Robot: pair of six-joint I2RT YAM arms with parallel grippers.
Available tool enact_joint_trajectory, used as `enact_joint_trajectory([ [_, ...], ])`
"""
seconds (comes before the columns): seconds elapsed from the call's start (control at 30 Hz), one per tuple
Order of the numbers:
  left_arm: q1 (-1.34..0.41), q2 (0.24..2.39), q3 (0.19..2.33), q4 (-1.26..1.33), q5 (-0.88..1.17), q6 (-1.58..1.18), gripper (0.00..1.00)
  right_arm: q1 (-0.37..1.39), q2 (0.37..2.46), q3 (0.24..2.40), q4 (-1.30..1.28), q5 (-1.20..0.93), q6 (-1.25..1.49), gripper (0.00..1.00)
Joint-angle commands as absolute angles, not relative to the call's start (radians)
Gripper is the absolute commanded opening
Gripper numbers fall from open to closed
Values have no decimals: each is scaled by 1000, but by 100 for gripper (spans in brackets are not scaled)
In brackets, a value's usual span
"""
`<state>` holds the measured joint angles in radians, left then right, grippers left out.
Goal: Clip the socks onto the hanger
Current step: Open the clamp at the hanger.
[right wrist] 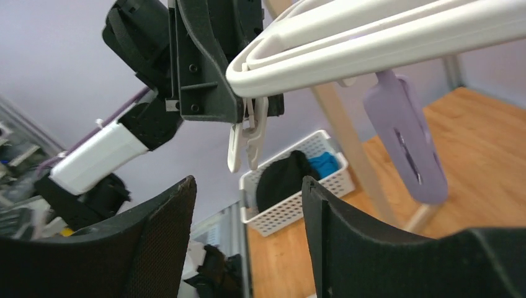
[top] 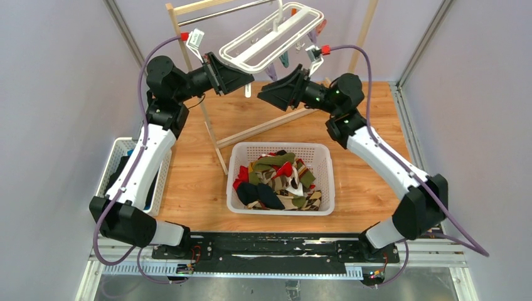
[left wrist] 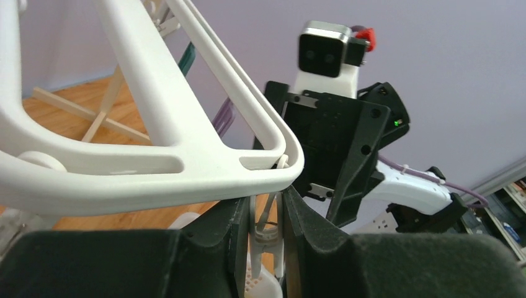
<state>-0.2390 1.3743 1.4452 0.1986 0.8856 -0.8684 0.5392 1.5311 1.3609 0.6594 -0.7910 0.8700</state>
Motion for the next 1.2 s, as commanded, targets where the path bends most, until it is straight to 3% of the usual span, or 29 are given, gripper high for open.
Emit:
enact_joint_trajectory([
  [0.0,-244,1342,1462,88,818,-835,0,519,1390,1306,396,-676,599,63],
  [0.27,-244,1336,1491,-24,792,-779,0,622,1231,1171,-71,-427,231,72],
  [0.53,-244,1336,1514,-126,772,-707,0,822,1119,969,-231,-136,81,74],
  [0.7,-244,1337,1534,-172,766,-675,0,850,1140,945,-361,-9,126,73],
  [0.93,-244,1333,1526,-193,767,-655,0,850,1146,852,-336,-1,246,63],
  [1.17,-244,1323,1521,-209,768,-636,0,850,1206,863,-363,-1,271,61],
])
